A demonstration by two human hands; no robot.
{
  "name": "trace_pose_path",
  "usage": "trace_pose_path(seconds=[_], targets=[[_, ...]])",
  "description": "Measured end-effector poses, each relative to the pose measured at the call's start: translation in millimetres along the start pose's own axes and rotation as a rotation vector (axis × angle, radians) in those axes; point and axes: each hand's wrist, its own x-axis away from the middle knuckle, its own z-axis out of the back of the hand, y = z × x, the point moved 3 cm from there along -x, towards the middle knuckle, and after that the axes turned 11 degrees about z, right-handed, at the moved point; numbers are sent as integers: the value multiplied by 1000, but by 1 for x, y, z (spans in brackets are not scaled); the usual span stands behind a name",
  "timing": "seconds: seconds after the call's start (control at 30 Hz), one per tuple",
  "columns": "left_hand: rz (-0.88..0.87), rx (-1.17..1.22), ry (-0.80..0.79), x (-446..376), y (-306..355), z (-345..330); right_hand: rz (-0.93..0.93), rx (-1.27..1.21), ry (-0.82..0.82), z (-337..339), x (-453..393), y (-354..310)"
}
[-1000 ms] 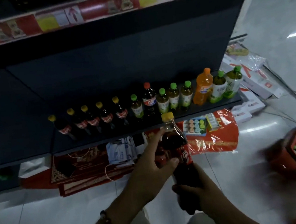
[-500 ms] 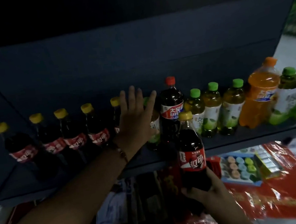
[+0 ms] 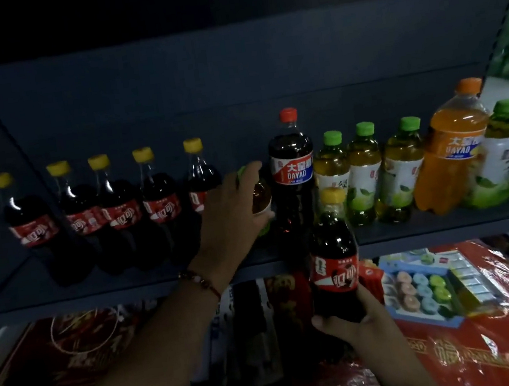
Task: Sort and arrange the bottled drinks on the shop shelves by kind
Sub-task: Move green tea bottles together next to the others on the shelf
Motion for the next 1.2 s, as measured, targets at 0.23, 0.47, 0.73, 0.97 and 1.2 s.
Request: trace_pose_path(seconds=[0.23, 0.47, 0.73, 0.97, 1.2], targets=[[381, 603, 155, 87, -29, 40, 106, 164, -13, -19, -25, -17], [519, 733, 207, 114, -86, 55, 223, 223, -15, -64, -98, -32], [677, 812, 251, 120, -121, 51, 284, 335, 32, -98, -167, -6], [740, 903, 175, 111, -117, 35, 386, 383, 87, -111, -155, -16], [783, 1082, -25, 91, -85, 4, -56, 111, -326, -97, -34, -10]])
